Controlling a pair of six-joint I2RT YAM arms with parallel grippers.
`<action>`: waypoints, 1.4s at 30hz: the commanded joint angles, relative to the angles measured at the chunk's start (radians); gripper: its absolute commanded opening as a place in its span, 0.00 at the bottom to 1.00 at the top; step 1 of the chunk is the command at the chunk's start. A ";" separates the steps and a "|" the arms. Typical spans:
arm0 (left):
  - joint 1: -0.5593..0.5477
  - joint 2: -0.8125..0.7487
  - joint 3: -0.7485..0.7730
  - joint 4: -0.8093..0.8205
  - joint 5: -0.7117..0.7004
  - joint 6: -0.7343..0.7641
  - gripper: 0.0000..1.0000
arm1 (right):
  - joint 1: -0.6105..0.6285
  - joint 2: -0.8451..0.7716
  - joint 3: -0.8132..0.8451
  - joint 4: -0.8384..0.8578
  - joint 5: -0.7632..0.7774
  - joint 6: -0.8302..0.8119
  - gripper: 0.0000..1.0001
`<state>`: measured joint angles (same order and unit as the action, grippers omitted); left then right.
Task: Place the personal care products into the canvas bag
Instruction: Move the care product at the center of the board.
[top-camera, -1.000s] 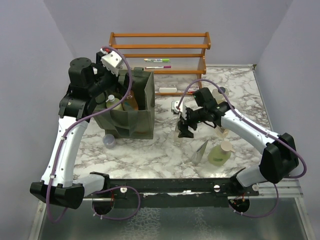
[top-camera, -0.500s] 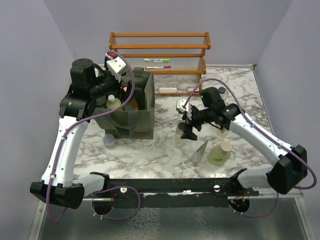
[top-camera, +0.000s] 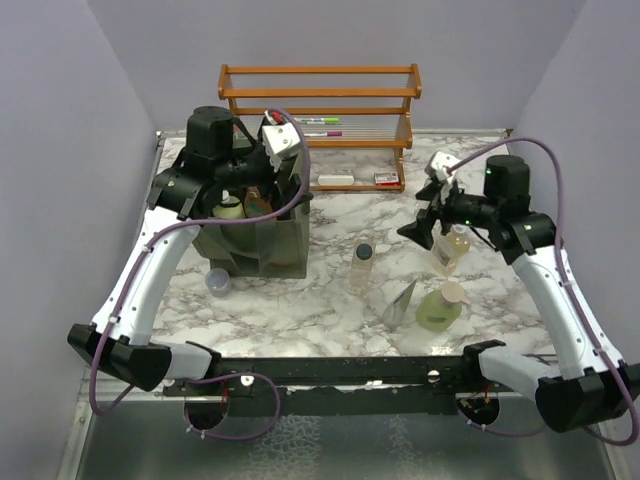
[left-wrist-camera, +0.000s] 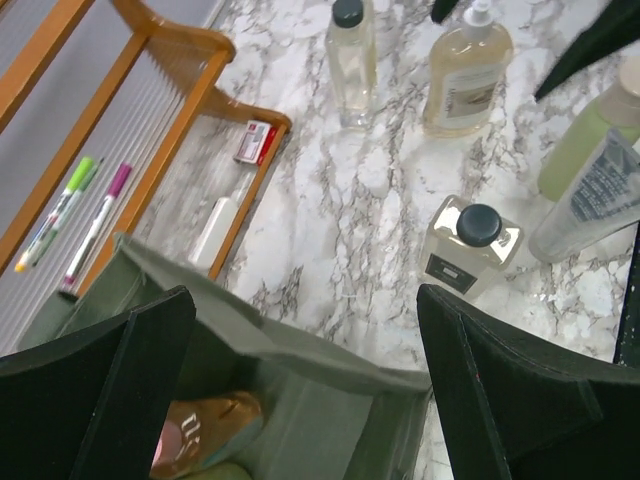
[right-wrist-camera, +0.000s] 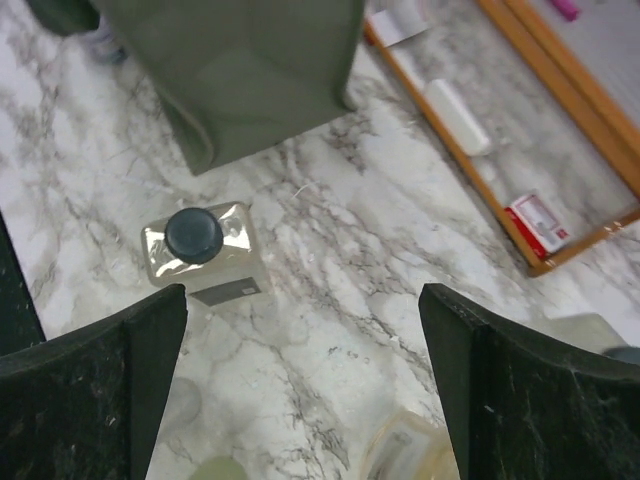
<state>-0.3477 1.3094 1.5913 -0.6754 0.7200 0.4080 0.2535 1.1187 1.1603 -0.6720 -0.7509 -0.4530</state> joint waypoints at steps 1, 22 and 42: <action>-0.075 0.061 0.060 -0.062 0.021 0.077 0.95 | -0.166 -0.078 0.014 0.100 -0.028 0.173 0.99; -0.458 0.421 0.133 -0.318 -0.163 0.383 0.99 | -0.477 -0.191 -0.063 0.150 0.070 0.244 0.99; -0.464 0.497 0.093 -0.244 -0.126 0.425 0.99 | -0.565 -0.212 -0.122 0.177 -0.043 0.275 0.99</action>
<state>-0.8070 1.7847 1.6897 -0.9432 0.5491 0.8116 -0.2958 0.9222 1.0512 -0.5369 -0.7418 -0.2024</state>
